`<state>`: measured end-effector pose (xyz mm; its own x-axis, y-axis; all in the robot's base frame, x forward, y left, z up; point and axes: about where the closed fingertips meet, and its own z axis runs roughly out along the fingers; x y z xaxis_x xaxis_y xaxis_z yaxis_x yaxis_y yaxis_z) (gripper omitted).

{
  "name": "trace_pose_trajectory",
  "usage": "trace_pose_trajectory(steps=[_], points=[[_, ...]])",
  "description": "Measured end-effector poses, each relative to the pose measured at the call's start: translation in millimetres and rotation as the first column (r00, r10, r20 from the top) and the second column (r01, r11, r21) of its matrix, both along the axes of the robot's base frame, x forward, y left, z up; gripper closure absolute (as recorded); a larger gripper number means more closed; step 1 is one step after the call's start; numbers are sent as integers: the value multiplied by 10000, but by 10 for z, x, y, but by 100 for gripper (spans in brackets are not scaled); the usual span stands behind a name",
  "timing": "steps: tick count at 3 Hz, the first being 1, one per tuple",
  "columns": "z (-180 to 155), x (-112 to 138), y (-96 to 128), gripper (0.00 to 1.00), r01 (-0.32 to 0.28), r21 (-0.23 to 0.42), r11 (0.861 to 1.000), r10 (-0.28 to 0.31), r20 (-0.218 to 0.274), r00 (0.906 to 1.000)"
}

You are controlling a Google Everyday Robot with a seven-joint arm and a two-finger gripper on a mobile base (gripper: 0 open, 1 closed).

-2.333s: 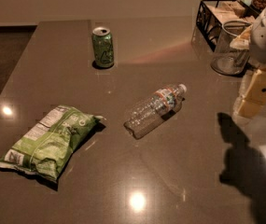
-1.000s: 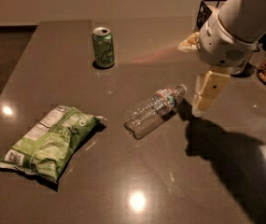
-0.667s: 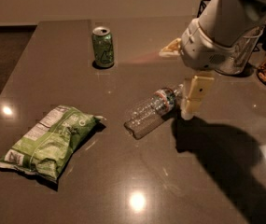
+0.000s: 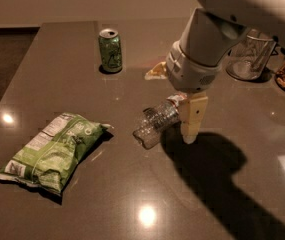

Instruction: Pick water bottle

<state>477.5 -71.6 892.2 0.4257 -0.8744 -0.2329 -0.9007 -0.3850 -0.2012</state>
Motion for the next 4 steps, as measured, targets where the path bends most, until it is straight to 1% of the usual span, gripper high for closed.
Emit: trace_pose_trajectory(steps=[1, 2, 3, 4], points=[[-150, -50, 23, 0, -399, -575, 9976, 392, -136, 9991], [-329, -43, 21, 0, -529, -994, 9936, 504, -268, 9984], [-457, 61, 27, 0, -433, -1218, 9916, 403, -270, 9988], [-506, 139, 22, 18, -329, -1302, 9909, 291, -309, 9991]])
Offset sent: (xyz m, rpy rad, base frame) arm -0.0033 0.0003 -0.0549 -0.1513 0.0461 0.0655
